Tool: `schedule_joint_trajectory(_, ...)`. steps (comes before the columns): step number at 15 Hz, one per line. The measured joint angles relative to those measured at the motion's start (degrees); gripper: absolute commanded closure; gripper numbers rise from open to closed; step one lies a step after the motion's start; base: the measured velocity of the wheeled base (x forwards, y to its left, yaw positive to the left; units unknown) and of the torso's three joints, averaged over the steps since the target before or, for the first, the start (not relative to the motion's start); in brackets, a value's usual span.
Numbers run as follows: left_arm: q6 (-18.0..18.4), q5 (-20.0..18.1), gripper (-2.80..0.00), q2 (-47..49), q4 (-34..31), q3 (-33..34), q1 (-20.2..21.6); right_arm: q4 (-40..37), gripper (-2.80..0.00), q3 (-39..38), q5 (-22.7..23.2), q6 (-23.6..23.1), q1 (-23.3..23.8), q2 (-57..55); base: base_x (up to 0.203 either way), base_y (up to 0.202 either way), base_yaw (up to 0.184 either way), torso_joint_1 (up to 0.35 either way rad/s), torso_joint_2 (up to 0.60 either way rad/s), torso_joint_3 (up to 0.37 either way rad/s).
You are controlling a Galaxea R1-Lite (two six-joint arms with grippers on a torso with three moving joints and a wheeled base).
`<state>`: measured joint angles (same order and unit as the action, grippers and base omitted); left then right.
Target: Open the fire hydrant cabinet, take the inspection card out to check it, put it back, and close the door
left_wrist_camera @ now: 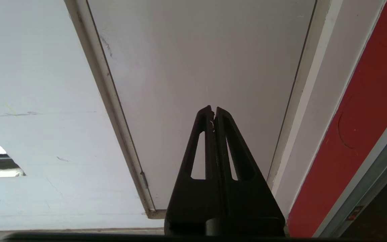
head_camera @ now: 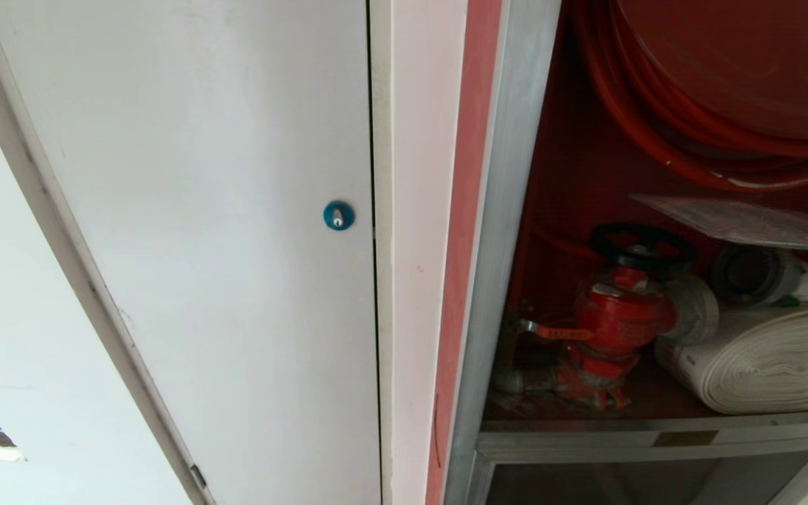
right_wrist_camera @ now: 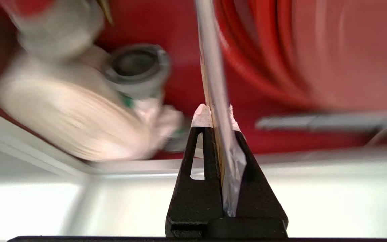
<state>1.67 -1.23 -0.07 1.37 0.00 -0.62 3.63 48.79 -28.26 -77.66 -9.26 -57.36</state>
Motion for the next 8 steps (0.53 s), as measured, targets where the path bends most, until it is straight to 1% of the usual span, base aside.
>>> schedule_joint_trajectory(1, -0.02, -0.01, 0.00, 0.00, 0.00, 0.00, 0.00, 0.08, 0.00, 0.67, 0.73, -3.65, 0.38, -0.92, 0.000, 0.000, 0.000, 0.000, 0.00, 0.000)
schedule_joint_trajectory(3, -0.02, 0.00, 0.00, 0.00, 0.01, 0.00, 0.00, 0.11, 0.00, 2.03, 2.49, -8.27, 1.59, -2.92, 0.000, 0.000, 0.000, 0.000, 0.00, 0.000)
schedule_joint_trajectory(4, 0.00, 0.00, 0.00, 0.00, 0.01, 0.00, 0.00, 0.11, 0.00, 2.59, 4.65, -9.58, 2.80, -3.80, 0.000, 0.000, 0.000, 0.000, 0.00, 0.000)
schedule_joint_trajectory(6, -0.02, -0.01, 0.00, 0.00, 0.01, 0.00, 0.00, 0.20, 0.00, 3.79, 10.44, -11.60, 6.44, -5.94, 0.000, 0.000, 0.000, 0.000, 0.00, 0.000)
schedule_joint_trajectory(8, 0.00, 0.02, 0.00, 0.00, 0.01, 0.00, 0.00, 2.13, 0.00, 4.80, 16.41, -12.25, 10.08, -8.97, 0.000, 0.000, 0.000, 0.000, 0.00, 0.000)
